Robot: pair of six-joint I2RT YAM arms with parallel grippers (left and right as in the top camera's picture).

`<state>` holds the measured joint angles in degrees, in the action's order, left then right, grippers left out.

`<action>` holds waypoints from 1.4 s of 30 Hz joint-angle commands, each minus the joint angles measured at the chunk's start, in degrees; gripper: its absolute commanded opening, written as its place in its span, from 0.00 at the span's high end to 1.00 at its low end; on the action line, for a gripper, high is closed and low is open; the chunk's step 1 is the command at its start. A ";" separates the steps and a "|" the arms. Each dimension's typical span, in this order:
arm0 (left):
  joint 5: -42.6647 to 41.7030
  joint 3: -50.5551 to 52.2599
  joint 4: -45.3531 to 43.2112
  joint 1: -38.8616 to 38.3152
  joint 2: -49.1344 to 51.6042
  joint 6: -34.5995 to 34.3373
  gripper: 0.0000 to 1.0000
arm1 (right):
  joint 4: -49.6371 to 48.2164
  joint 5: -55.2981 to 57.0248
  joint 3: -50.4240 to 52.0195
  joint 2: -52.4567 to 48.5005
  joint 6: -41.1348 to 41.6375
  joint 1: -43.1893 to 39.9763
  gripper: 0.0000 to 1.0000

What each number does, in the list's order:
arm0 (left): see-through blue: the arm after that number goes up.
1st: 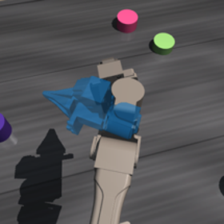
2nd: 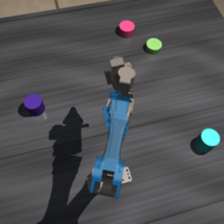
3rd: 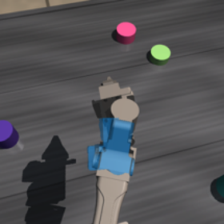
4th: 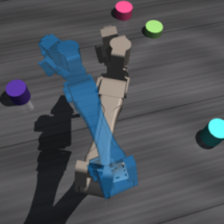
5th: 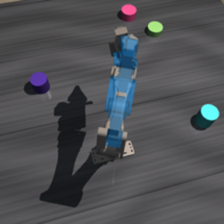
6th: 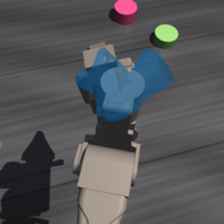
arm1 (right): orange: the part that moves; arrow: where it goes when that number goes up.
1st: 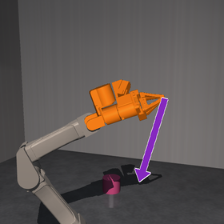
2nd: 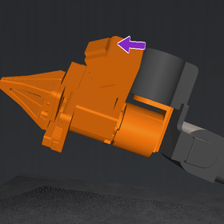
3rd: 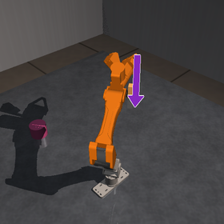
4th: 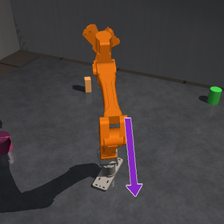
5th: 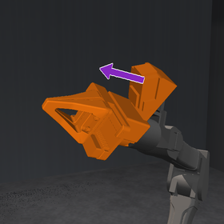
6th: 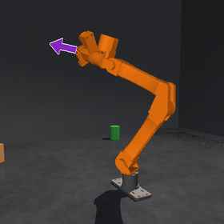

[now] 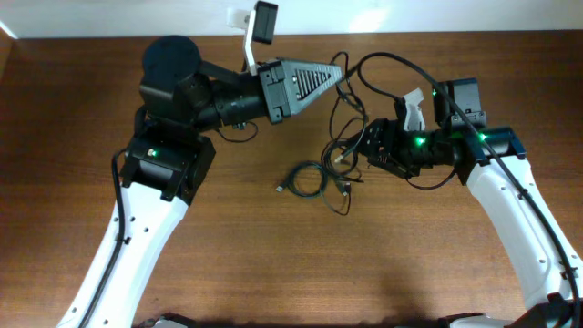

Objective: Untangle cables

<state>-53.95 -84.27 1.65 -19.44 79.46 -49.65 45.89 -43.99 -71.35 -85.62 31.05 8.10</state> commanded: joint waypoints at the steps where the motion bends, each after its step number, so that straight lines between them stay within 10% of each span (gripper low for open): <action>1: 0.68 -1.03 -2.80 0.09 -0.42 0.85 1.00 | 1.16 -1.66 -0.55 -0.26 -2.34 0.98 0.27; 20: -0.33 -1.03 -15.61 0.11 -0.42 -7.39 1.00 | 1.55 11.15 -0.55 -0.26 -1.68 7.63 0.28; 28: -0.63 -1.03 -16.13 3.26 -0.42 -5.18 1.00 | 7.76 36.22 -0.55 -0.26 9.90 7.58 0.35; 42: 2.69 -1.03 -18.93 1.64 -0.42 -17.18 1.00 | -3.28 12.98 -0.55 -0.28 -0.13 7.65 0.20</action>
<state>-52.23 -84.27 -12.95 -16.64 79.50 -65.63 43.18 -25.30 -71.35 -85.69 32.27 15.38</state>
